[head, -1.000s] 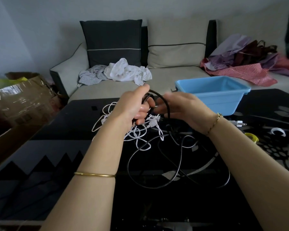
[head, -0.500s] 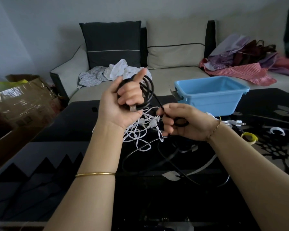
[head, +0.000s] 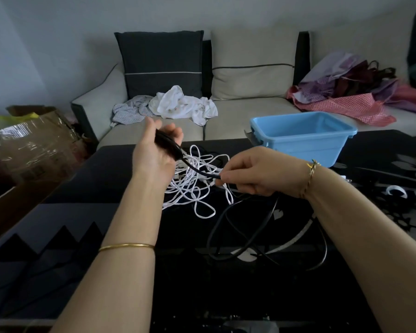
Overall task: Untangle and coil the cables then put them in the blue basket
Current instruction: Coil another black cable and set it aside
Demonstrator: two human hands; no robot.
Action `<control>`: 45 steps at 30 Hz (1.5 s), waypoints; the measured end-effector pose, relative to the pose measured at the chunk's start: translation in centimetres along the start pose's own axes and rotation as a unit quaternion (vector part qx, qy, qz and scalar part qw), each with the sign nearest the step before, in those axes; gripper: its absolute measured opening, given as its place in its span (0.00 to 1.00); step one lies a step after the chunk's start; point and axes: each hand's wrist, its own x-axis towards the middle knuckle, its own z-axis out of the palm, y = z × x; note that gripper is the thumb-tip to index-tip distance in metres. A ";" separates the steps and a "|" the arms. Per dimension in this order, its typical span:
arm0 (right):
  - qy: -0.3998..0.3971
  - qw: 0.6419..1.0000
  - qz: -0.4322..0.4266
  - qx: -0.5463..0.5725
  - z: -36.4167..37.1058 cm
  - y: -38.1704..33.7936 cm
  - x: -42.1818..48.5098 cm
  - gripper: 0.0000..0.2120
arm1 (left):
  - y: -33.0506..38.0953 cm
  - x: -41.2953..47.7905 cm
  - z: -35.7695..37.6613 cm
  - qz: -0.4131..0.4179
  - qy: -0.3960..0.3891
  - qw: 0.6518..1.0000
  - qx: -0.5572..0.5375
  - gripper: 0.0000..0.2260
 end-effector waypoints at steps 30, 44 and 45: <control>0.220 0.973 -0.045 0.048 -1.2 4.3 1.3 0.05 | -0.4 -3.9 2.9 -0.291 -0.262 0.896 0.210 0.12; 0.109 0.956 -0.003 0.271 -0.6 4.0 1.6 0.12 | -1.5 -2.5 3.4 -0.177 -0.072 0.964 -0.186 0.16; 0.118 0.946 -0.002 0.302 -0.7 4.1 1.6 0.12 | -1.6 -2.5 3.5 -0.165 -0.066 0.968 -0.179 0.17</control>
